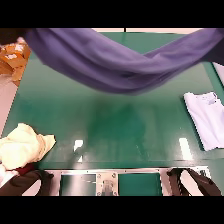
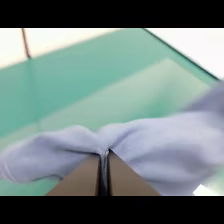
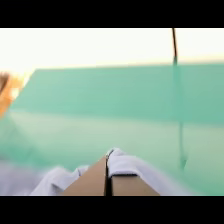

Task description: Fold the shirts.

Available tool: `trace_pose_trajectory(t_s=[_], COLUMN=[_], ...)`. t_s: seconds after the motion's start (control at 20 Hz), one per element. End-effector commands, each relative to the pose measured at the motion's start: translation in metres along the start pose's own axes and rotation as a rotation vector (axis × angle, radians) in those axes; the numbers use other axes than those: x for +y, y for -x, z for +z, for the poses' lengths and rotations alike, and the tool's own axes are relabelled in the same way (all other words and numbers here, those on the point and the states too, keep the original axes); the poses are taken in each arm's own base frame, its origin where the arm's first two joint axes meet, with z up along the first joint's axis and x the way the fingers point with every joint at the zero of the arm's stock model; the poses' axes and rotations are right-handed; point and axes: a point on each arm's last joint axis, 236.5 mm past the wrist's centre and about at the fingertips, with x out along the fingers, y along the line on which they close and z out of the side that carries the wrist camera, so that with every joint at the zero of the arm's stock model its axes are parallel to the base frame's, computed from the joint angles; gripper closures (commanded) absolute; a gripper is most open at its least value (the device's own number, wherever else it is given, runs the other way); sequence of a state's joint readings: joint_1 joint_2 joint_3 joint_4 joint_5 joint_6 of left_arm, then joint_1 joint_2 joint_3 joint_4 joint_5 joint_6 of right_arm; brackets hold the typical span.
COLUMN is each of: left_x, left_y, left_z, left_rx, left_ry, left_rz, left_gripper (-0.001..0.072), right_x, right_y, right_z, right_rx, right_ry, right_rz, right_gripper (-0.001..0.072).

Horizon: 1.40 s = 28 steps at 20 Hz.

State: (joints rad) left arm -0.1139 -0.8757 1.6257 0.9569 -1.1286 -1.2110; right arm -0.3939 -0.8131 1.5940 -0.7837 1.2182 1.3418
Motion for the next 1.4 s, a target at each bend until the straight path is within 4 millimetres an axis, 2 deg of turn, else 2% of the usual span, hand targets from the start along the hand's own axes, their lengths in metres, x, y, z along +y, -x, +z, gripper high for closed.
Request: trace_pose_trajectory(t_s=[0.0, 0.1, 0.2, 0.3, 0.45, 0.5, 0.6, 0.65, 0.7, 0.75, 0.8, 0.9, 1.0, 1.05, 1.15, 1.25, 1.35], left_x=[0.011, 0.027, 0.043, 0.055, 0.067, 0.068, 0.064, 0.062, 0.062, 0.063, 0.067, 0.092, 0.115, 0.123, 0.130, 0.123, 0.100], left_y=[0.019, -0.003, -0.039, -0.076, -0.126, -0.138, -0.155, -0.159, -0.160, -0.160, -0.158, -0.143, -0.115, -0.099, -0.072, -0.058, -0.054], left_z=[-0.001, -0.029, -0.079, -0.149, -0.266, -0.301, -0.364, -0.389, -0.405, -0.415, -0.415, -0.400, -0.385, -0.380, -0.385, -0.401, -0.424], left_rx=[0.022, 0.099, 0.216, 0.364, 0.556, 0.605, 0.712, 0.778, 0.823, 0.855, 0.869, 0.886, 0.922, 0.942, 0.985, 1.015, 1.032], left_ry=[-0.023, 0.015, 0.096, 0.209, 0.393, 0.465, 0.588, 0.622, 0.640, 0.640, 0.627, 0.628, 0.698, 0.738, 0.815, 0.861, 0.901], left_rz=[0.092, 0.104, 0.083, 0.051, 0.014, 0.008, -0.021, -0.035, -0.038, -0.040, -0.037, -0.015, -0.001, -0.009, -0.019, -0.026, -0.064], left_gripper=[0.0688, 0.0688, 0.0687, 0.0687, 0.0687, 0.0686, 0.0683, 0.0480, 0.0236, 0.0204, 0.0204, 0.0204, 0.0204, 0.0204, 0.0204, 0.0204, 0.0205], right_x=[0.004, -0.016, -0.030, -0.042, -0.074, -0.082, -0.092, -0.097, -0.103, -0.112, -0.122, -0.146, -0.172, -0.180, -0.198, -0.201, -0.186], right_y=[0.012, -0.024, -0.074, -0.129, -0.207, -0.228, -0.255, -0.265, -0.270, -0.271, -0.268, -0.252, -0.216, -0.196, -0.153, -0.113, -0.084], right_z=[0.026, 0.005, -0.038, -0.094, -0.191, -0.223, -0.280, -0.306, -0.324, -0.332, -0.330, -0.309, -0.289, -0.288, -0.303, -0.335, -0.378], right_rx=[-0.099, -0.011, 0.134, 0.281, 0.463, 0.525, 0.644, 0.697, 0.734, 0.748, 0.743, 0.732, 0.741, 0.768, 0.822, 0.870, 0.908], right_ry=[-0.001, -0.061, -0.138, -0.198, -0.281, -0.313, -0.365, -0.387, -0.405, -0.422, -0.437, -0.488, -0.539, -0.550, -0.566, -0.628, -0.708], right_rz=[-0.020, 0.000, 0.050, 0.078, 0.034, 0.025, 0.015, 0.008, -0.001, -0.014, -0.029, -0.057, -0.087, -0.102, -0.192, -0.278, -0.321], right_gripper=[0.0696, 0.0696, 0.0697, 0.0696, 0.0696, 0.0696, 0.0695, 0.0693, 0.0607, 0.0473, 0.0404, 0.0405, 0.0411, 0.0442, 0.0455, 0.0452, 0.0332])
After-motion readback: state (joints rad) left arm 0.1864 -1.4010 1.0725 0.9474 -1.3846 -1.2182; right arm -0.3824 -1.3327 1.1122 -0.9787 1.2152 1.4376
